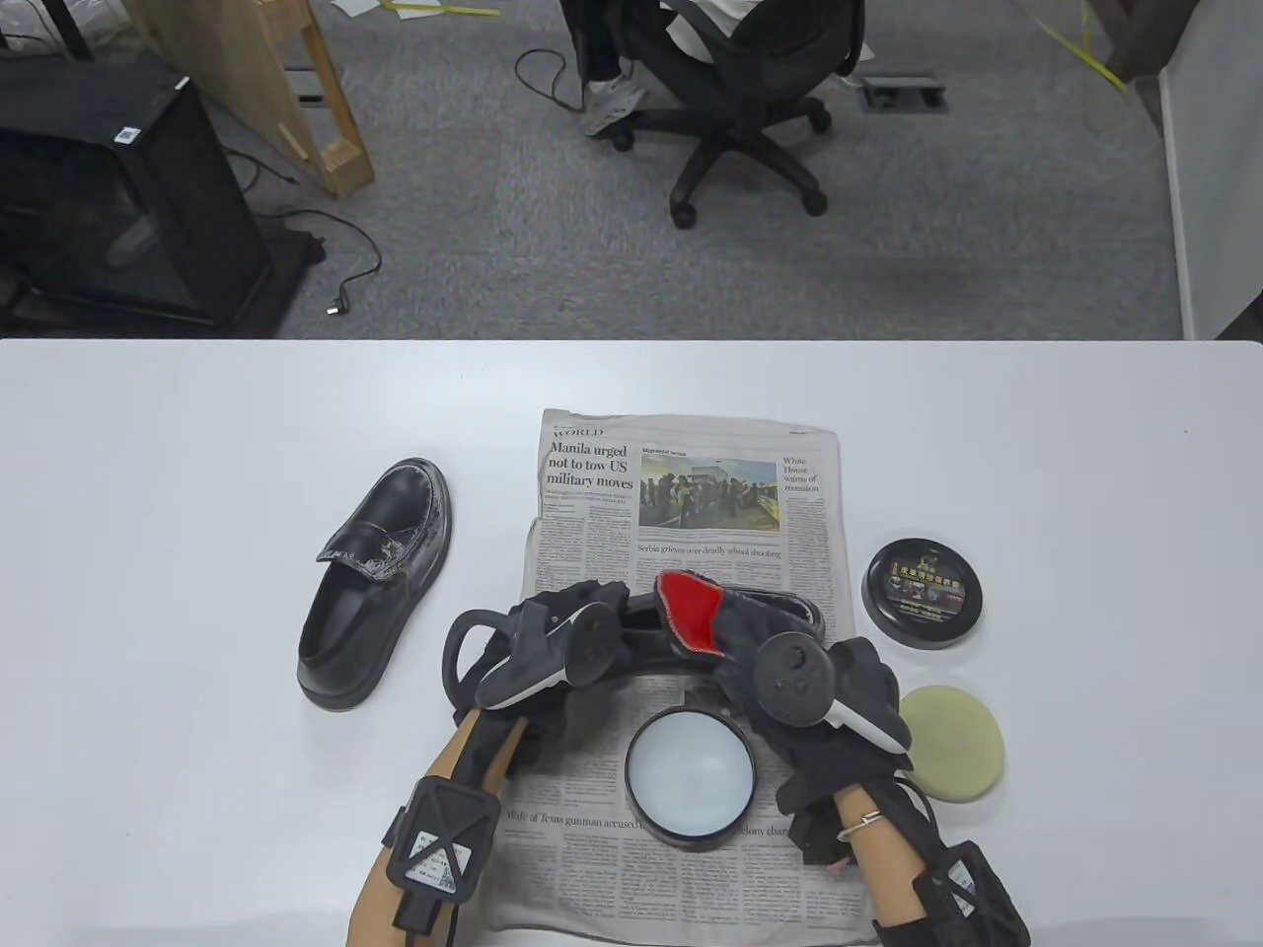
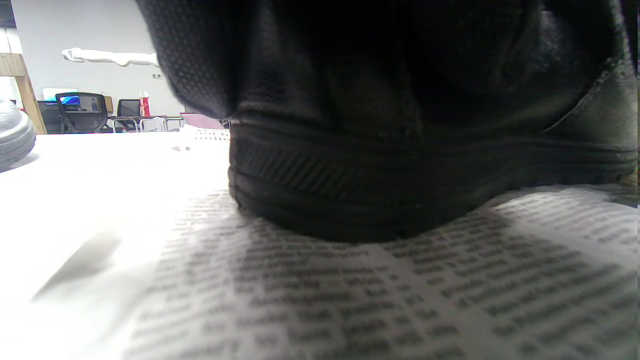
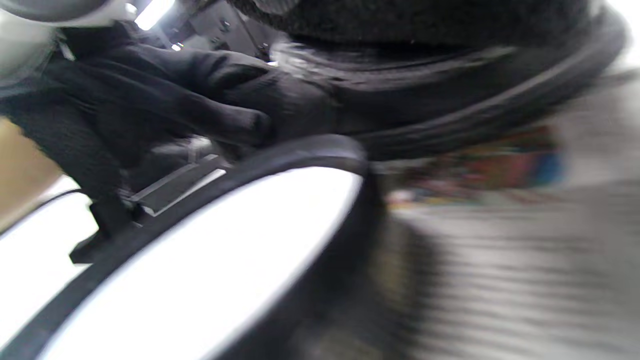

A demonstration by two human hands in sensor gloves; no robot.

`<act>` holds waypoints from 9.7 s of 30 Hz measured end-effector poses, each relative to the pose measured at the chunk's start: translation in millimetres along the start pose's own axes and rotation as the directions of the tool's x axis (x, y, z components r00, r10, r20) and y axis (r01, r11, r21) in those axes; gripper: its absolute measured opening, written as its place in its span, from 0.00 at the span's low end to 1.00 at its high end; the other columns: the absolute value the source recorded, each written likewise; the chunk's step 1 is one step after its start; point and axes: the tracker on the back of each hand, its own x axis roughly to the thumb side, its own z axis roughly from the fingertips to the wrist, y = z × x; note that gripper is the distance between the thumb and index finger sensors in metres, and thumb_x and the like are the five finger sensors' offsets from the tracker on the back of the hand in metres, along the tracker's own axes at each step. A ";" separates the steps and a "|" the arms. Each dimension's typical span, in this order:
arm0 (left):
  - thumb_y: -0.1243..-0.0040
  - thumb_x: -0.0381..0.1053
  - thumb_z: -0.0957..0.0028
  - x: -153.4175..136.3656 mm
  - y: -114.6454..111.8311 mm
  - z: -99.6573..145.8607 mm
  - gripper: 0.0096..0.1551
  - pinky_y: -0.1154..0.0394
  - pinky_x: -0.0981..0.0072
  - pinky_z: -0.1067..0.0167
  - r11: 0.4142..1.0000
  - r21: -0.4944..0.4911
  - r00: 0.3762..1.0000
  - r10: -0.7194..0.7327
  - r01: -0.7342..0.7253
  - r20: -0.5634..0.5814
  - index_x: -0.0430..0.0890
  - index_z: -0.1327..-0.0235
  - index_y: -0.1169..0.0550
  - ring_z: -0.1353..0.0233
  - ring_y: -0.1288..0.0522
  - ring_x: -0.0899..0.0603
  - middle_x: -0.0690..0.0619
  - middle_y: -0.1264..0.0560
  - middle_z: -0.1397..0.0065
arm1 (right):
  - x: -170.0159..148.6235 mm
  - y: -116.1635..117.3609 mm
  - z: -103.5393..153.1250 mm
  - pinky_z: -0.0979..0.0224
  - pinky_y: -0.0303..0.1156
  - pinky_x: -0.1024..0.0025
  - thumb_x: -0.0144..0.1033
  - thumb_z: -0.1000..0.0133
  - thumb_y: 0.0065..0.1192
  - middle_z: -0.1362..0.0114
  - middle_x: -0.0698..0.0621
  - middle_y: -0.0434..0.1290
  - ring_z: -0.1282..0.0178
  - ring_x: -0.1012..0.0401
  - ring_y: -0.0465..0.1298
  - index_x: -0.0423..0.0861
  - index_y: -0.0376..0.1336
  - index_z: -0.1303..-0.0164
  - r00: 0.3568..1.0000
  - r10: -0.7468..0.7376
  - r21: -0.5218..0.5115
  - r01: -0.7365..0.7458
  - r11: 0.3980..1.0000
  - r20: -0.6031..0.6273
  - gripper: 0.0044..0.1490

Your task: Dip and apply leather care cream with polishing sponge on shoes

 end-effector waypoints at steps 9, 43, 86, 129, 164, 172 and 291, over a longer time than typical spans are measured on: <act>0.38 0.68 0.56 -0.6 -0.9 0.8 0.44 0.24 0.55 0.33 1.000 0.010 1.000 0.001 -0.001 0.005 0.59 0.22 0.32 0.27 0.24 0.45 0.54 0.25 0.21 | -5.7 0.3 -50.0 0.21 0.43 0.36 0.49 0.30 0.27 0.09 0.44 0.45 0.11 0.41 0.45 0.47 0.43 0.11 0.992 -0.056 0.060 0.063 0.996 -0.113 0.37; 0.37 0.69 0.59 1.6 -2.2 1.8 0.44 0.22 0.58 0.36 0.998 0.044 0.999 -0.043 0.043 -0.020 0.60 0.25 0.30 0.29 0.22 0.48 0.57 0.23 0.24 | -45.4 -4.1 -37.7 0.22 0.37 0.40 0.49 0.30 0.26 0.10 0.43 0.40 0.12 0.42 0.38 0.46 0.40 0.10 0.965 0.014 0.079 0.007 0.997 -0.262 0.37; 0.38 0.68 0.57 4.5 -2.2 -1.9 0.46 0.22 0.52 0.35 0.999 -0.023 0.999 -0.034 0.034 -0.001 0.56 0.21 0.32 0.25 0.25 0.44 0.56 0.26 0.20 | -25.4 2.5 18.5 0.21 0.49 0.36 0.46 0.30 0.28 0.11 0.37 0.41 0.14 0.35 0.44 0.43 0.38 0.11 0.981 0.139 0.060 -0.133 0.989 -0.132 0.38; 0.38 0.69 0.57 6.5 -2.3 -1.9 0.44 0.22 0.54 0.36 0.999 -0.001 0.999 -0.049 0.049 -0.010 0.58 0.24 0.30 0.27 0.23 0.44 0.56 0.24 0.22 | -12.3 -1.2 -54.3 0.22 0.37 0.37 0.47 0.29 0.26 0.09 0.40 0.39 0.13 0.38 0.38 0.46 0.40 0.10 0.978 -0.134 0.116 0.153 0.981 -0.157 0.37; 0.40 0.70 0.57 5.8 -3.9 -0.9 0.42 0.22 0.55 0.38 0.999 0.020 0.999 -0.038 0.039 -0.034 0.58 0.26 0.28 0.29 0.23 0.45 0.54 0.22 0.24 | -53.4 -3.7 -24.1 0.22 0.37 0.40 0.46 0.29 0.25 0.11 0.42 0.35 0.14 0.40 0.34 0.44 0.37 0.11 0.949 0.041 0.070 -0.020 0.997 -0.314 0.37; 0.40 0.70 0.57 6.7 -3.2 -1.5 0.42 0.22 0.54 0.38 0.999 0.014 0.998 -0.051 0.052 -0.035 0.58 0.26 0.28 0.29 0.22 0.44 0.54 0.22 0.25 | -46.9 9.2 24.7 0.21 0.42 0.41 0.46 0.30 0.26 0.12 0.39 0.34 0.14 0.37 0.39 0.45 0.35 0.12 0.980 0.082 0.063 -0.071 0.995 -0.182 0.37; 0.44 0.69 0.48 23.6 35.3 77.5 0.48 0.27 0.44 0.30 0.975 0.152 0.965 0.122 -0.160 0.233 0.49 0.15 0.37 0.21 0.30 0.37 0.45 0.32 0.15 | 25.0 -40.3 65.8 0.39 0.83 0.75 0.41 0.36 0.48 0.30 0.47 0.75 0.37 0.54 0.82 0.44 0.63 0.30 0.908 0.419 -0.523 -0.354 0.775 0.006 0.26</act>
